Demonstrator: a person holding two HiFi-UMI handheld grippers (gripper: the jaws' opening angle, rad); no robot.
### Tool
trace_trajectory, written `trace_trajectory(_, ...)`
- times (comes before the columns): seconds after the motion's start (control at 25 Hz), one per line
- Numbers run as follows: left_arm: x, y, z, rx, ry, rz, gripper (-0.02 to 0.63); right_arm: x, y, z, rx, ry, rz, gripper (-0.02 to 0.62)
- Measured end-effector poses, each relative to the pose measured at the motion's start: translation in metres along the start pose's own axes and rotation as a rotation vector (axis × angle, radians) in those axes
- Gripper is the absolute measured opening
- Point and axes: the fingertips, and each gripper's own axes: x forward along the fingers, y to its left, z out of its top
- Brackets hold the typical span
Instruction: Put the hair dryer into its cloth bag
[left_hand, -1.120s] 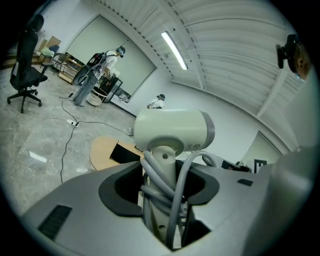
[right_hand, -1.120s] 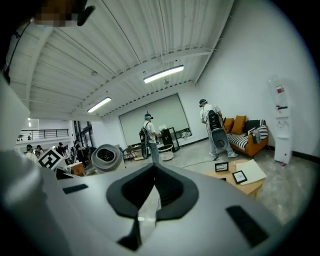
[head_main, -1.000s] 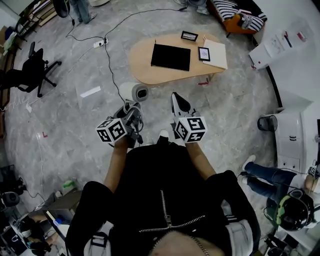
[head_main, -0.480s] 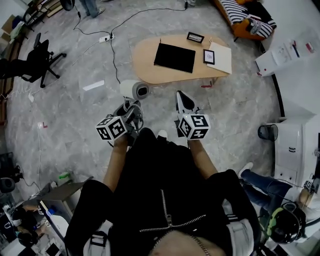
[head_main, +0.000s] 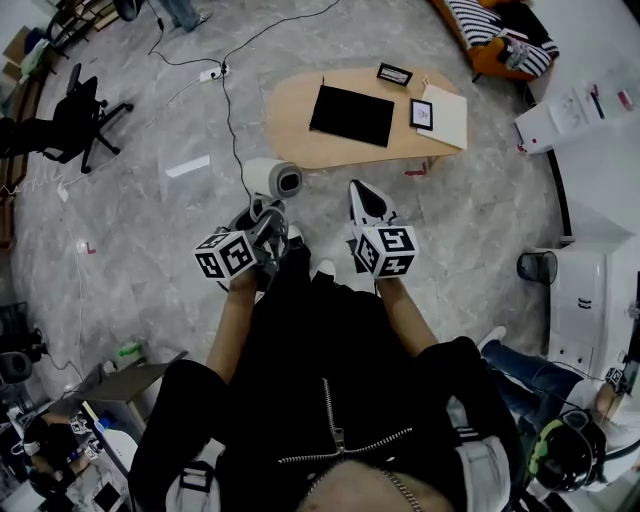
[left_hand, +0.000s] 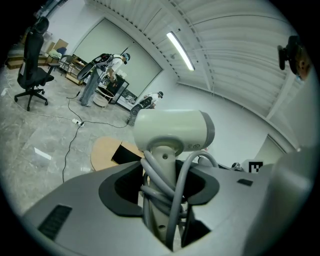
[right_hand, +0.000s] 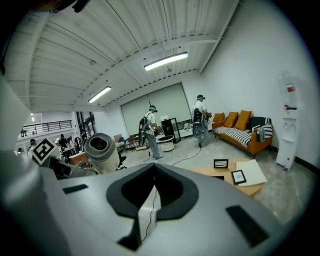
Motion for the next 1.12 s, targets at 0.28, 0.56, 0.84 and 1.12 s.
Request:
trace_trajectory(0.28, 0.019, 0.015, 0.019, -0.015, 0.005, -0.015, 0.209, 0.024, 0.005, 0.008, 0.029, -0.013, 0.051, 0.009)
trace_trajectory(0.56, 0.044, 0.035, 0.048, -0.021, 0.017, -0.045, 0.209, 0.064, 0.001, 0.021, 0.006, -0.007, 0.019, 0.009)
trace_trajectory(0.84, 0.071, 0.059, 0.084, -0.007, 0.035, -0.073, 0.209, 0.106, -0.005, 0.036, 0.003, -0.016, -0.029, 0.009)
trace_trajectory(1.12, 0.090, 0.078, 0.107, 0.015, 0.067, -0.107, 0.209, 0.139, -0.011, 0.038, 0.033, 0.004, -0.083, 0.009)
